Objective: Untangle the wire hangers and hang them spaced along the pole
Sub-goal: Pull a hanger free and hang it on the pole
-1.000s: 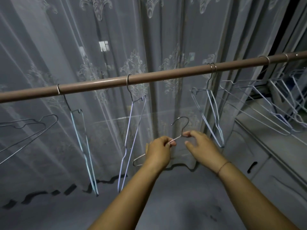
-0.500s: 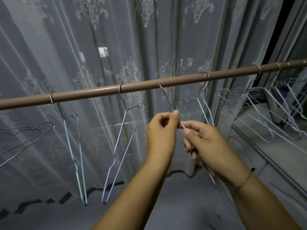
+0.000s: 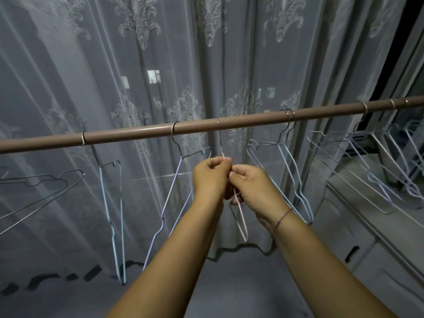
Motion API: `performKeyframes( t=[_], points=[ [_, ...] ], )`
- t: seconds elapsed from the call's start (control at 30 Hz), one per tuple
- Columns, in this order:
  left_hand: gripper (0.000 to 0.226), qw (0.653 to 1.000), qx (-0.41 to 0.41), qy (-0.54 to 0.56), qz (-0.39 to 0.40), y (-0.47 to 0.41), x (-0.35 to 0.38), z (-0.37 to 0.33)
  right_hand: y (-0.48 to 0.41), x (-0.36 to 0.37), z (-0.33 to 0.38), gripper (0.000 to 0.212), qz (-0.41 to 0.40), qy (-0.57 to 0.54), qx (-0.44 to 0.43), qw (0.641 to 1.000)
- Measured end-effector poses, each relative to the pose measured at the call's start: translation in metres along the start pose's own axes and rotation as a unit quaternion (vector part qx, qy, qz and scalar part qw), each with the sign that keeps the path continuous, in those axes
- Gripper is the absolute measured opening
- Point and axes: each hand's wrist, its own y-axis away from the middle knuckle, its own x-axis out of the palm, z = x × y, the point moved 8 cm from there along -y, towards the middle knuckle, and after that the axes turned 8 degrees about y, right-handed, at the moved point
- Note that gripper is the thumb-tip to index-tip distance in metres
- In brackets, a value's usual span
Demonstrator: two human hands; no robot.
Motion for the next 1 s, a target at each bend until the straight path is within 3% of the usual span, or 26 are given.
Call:
performKeyframes(
  t=[0.17, 0.23, 0.33, 0.47, 0.8, 1.0],
  points=[
    [0.027, 0.998, 0.026, -0.047, -0.029, 0.003, -0.009, 0.0, 0.002, -0.006, -0.012, 0.019, -0.006, 0.007, 0.027, 1.0],
    [0.036, 0.996, 0.047, -0.063, -0.037, 0.011, -0.013, -0.007, 0.005, -0.015, -0.016, 0.03, -0.025, 0.048, 0.034, 0.998],
    [0.04, 0.993, 0.073, -0.082, -0.05, 0.024, -0.022, -0.017, 0.014, -0.025, -0.008, 0.04, -0.072, 0.06, -0.004, 0.996],
    [0.03, 0.988, 0.109, -0.086, -0.072, 0.04, -0.045, -0.028, 0.032, -0.016, 0.017, 0.039, -0.099, 0.042, -0.076, 0.991],
    [0.022, 0.96, 0.199, -0.074, -0.184, 0.051, -0.149, -0.071, 0.057, 0.095, 0.057, 0.038, 0.043, 0.01, -0.123, 0.991],
    [0.02, 0.949, 0.211, -0.066, -0.223, 0.039, -0.22, -0.088, 0.066, 0.182, 0.05, 0.047, 0.089, 0.106, -0.083, 0.987]
  ],
)
